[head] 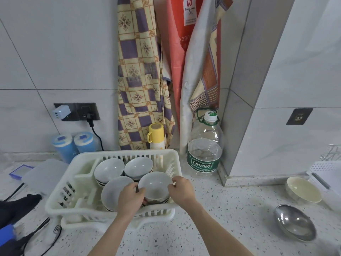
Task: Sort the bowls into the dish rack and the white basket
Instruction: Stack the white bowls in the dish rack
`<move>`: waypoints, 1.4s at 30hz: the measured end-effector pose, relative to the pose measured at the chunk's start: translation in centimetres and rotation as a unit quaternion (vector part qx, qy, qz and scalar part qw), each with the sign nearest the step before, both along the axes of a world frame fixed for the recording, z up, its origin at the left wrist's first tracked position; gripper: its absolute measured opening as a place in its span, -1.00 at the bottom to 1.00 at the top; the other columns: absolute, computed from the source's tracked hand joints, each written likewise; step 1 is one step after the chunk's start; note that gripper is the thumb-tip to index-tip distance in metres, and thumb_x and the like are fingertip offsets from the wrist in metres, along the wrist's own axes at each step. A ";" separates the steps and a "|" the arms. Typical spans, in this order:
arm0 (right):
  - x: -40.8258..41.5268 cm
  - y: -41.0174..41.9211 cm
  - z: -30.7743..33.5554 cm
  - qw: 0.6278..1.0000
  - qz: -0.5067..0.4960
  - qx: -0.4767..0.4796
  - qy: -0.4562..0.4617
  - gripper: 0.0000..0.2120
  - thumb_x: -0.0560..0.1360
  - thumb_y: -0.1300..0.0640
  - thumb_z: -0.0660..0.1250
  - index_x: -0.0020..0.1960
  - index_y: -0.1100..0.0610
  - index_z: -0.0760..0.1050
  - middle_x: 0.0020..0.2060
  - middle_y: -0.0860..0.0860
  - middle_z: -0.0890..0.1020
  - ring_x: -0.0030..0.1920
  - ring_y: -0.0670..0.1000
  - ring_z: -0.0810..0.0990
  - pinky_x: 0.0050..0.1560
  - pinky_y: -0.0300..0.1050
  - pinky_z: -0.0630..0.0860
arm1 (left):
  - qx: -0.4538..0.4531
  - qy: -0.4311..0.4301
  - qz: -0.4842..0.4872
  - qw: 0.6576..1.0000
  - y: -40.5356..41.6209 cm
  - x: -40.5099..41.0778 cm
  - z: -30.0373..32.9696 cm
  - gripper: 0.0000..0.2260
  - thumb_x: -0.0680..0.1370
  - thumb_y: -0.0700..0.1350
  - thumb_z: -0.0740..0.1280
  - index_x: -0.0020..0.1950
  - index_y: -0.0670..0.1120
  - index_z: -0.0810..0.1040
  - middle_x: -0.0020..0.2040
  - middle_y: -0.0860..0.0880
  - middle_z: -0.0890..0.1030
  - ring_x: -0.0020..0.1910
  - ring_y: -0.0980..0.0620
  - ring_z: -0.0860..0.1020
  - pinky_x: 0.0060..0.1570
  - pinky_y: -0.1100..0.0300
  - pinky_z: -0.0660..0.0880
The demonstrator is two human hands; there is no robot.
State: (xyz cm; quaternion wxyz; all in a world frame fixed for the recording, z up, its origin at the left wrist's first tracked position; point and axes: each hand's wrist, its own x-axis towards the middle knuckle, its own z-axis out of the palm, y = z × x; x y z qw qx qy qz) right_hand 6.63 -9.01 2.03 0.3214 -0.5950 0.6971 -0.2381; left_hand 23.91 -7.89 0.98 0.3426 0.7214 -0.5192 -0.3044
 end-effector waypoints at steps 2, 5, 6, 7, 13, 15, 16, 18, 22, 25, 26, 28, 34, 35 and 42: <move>0.1 0.0 0.1 1.000 0.003 0.003 0.011 -0.74 0.46 0.21 0.19 0.08 0.23 0.55 -0.14 0.14 0.65 -0.25 0.07 0.52 -0.29 -0.14 0.43 | -0.006 -0.002 -0.001 1.000 0.1 0.0 -0.1 -0.75 0.52 -0.20 0.34 -0.25 0.12 0.45 -0.45 0.08 0.59 -0.46 0.22 0.58 -0.50 0.33 0.34; 0.3 0.0 0.0 0.999 0.018 0.008 0.043 -0.74 0.45 0.21 0.19 0.07 0.24 0.54 -0.17 0.14 0.64 -0.30 0.04 0.46 -0.33 -0.17 0.37 | -0.003 -0.002 -0.008 1.000 0.2 0.1 -0.5 -0.82 0.51 -0.25 0.32 -0.02 0.04 0.48 -0.35 0.06 0.62 -0.45 0.15 0.60 -0.46 0.32 0.37; 0.3 -0.1 0.0 0.998 0.023 0.011 0.051 -0.74 0.46 0.21 0.18 0.07 0.24 0.54 -0.17 0.14 0.64 -0.30 0.04 0.46 -0.35 -0.17 0.37 | -0.001 -0.006 -0.010 1.000 0.2 0.2 -0.7 -0.79 0.52 -0.25 0.32 0.05 0.03 0.49 -0.32 0.04 0.64 -0.42 0.11 0.61 -0.43 0.28 0.40; 0.3 -0.2 0.0 0.998 0.029 0.013 0.059 -0.74 0.46 0.21 0.18 0.07 0.23 0.54 -0.17 0.12 0.64 -0.30 0.04 0.46 -0.36 -0.18 0.37 | 0.000 -0.012 -0.013 1.000 0.2 0.2 -0.9 -0.78 0.52 -0.25 0.31 0.10 0.01 0.51 -0.31 0.02 0.64 -0.38 0.08 0.62 -0.41 0.26 0.41; 0.2 -0.7 -0.4 0.991 0.063 0.010 0.116 -0.80 0.49 0.19 0.14 0.00 0.19 0.51 -0.23 0.03 0.53 -0.27 0.05 0.48 -0.41 -0.21 0.32 | -0.003 -0.050 -0.018 0.999 0.4 0.1 -1.6 -0.73 0.53 -0.26 0.29 0.21 -0.09 0.55 -0.37 0.02 0.59 -0.35 0.05 0.56 -0.40 0.23 0.39; 0.2 -0.9 -0.7 0.990 0.068 0.005 0.121 -0.85 0.51 0.18 0.14 -0.05 0.17 0.48 -0.23 0.03 0.53 -0.27 0.05 0.47 -0.39 -0.21 0.32 | -0.007 -0.060 -0.017 0.998 0.5 -0.1 -1.7 -0.73 0.53 -0.26 0.28 0.22 -0.10 0.54 -0.38 0.02 0.57 -0.34 0.00 0.55 -0.40 0.19 0.39; 0.2 -0.9 -0.8 0.989 0.071 0.002 0.126 -0.86 0.53 0.17 0.15 -0.05 0.16 0.47 -0.23 0.03 0.52 -0.27 0.06 0.47 -0.37 -0.20 0.33 | -0.008 -0.063 -0.016 0.998 0.5 -0.1 -1.8 -0.72 0.54 -0.26 0.28 0.24 -0.10 0.53 -0.37 0.01 0.56 -0.33 -0.02 0.55 -0.40 0.17 0.38; 0.2 -1.0 -1.1 0.988 0.074 -0.004 0.132 -0.83 0.56 0.15 0.15 0.01 0.17 0.49 -0.22 0.02 0.52 -0.26 0.05 0.48 -0.35 -0.20 0.33 | -0.012 -0.064 -0.015 0.998 0.6 -0.2 -2.0 -0.70 0.56 -0.24 0.27 0.29 -0.09 0.50 -0.36 0.00 0.55 -0.32 -0.05 0.55 -0.40 0.17 0.36; 0.2 -1.1 -1.3 0.990 0.067 -0.009 0.121 -0.78 0.57 0.12 0.14 0.06 0.19 0.51 -0.20 0.05 0.56 -0.26 0.05 0.50 -0.27 -0.16 0.42 | -0.020 -0.044 -0.008 0.999 0.8 -0.2 -1.9 -0.77 0.59 -0.18 0.27 0.25 -0.08 0.50 -0.36 -0.04 0.58 -0.33 -0.02 0.56 -0.36 0.11 0.45; 0.2 -0.9 -1.2 0.996 0.033 -0.025 0.075 -0.72 0.59 0.07 0.15 0.18 0.19 0.48 -0.13 0.13 0.64 -0.23 0.10 0.57 -0.27 -0.14 0.44 | -0.025 0.004 0.006 1.000 1.6 -0.2 -1.7 -0.77 0.60 -0.14 0.26 0.26 -0.04 0.47 -0.36 -0.11 0.60 -0.34 0.01 0.57 -0.30 0.07 0.52; 0.1 -0.6 -1.2 0.998 0.018 -0.037 0.050 -0.70 0.59 0.07 0.16 0.23 0.19 0.47 -0.17 0.12 0.65 -0.22 0.10 0.60 -0.27 -0.15 0.45 | -0.023 0.020 0.006 1.000 2.0 -0.2 -1.6 -0.71 0.61 -0.13 0.26 0.34 -0.04 0.43 -0.35 -0.13 0.62 -0.33 0.01 0.58 -0.31 0.13 0.49; -0.2 0.2 -1.1 0.998 0.009 -0.057 -0.018 -0.69 0.59 0.11 0.19 0.27 0.18 0.49 -0.36 0.01 0.58 -0.34 0.02 0.55 -0.30 -0.20 0.44 | -0.019 0.051 0.012 0.998 3.0 -0.2 -1.6 -0.62 0.61 -0.12 0.27 0.42 -0.04 0.34 -0.30 -0.17 0.66 -0.25 -0.01 0.62 -0.27 0.16 0.47; -3.7 3.4 0.4 0.951 -0.028 -0.049 -0.303 -0.76 0.57 0.16 0.20 0.18 0.04 0.56 -0.39 -0.03 0.63 -0.43 -0.13 0.49 -0.36 -0.22 0.42 | -0.073 0.129 0.048 0.988 8.4 -3.2 -0.7 -0.61 0.60 -0.13 0.32 0.37 0.12 0.32 0.02 0.20 0.61 -0.02 0.18 0.59 -0.13 0.19 0.45; -4.6 4.0 0.7 0.942 -0.033 -0.050 -0.331 -0.77 0.57 0.16 0.21 0.15 0.02 0.56 -0.40 -0.03 0.63 -0.46 -0.13 0.46 -0.37 -0.20 0.40 | -0.074 0.140 0.051 0.986 9.5 -4.4 -0.8 -0.62 0.60 -0.15 0.32 0.35 0.15 0.34 0.01 0.27 0.60 -0.06 0.18 0.61 -0.15 0.18 0.47; -15.4 10.2 1.8 0.912 -0.050 -0.052 -0.404 -0.77 0.58 0.18 0.19 0.08 -0.03 0.58 -0.43 -0.01 0.61 -0.52 -0.10 0.33 -0.47 -0.27 0.31 | 0.007 0.177 0.036 0.984 15.3 -16.2 -3.8 -0.75 0.60 -0.17 0.32 0.23 0.09 0.44 -0.36 -0.02 0.67 -0.37 -0.08 0.52 -0.21 0.01 0.44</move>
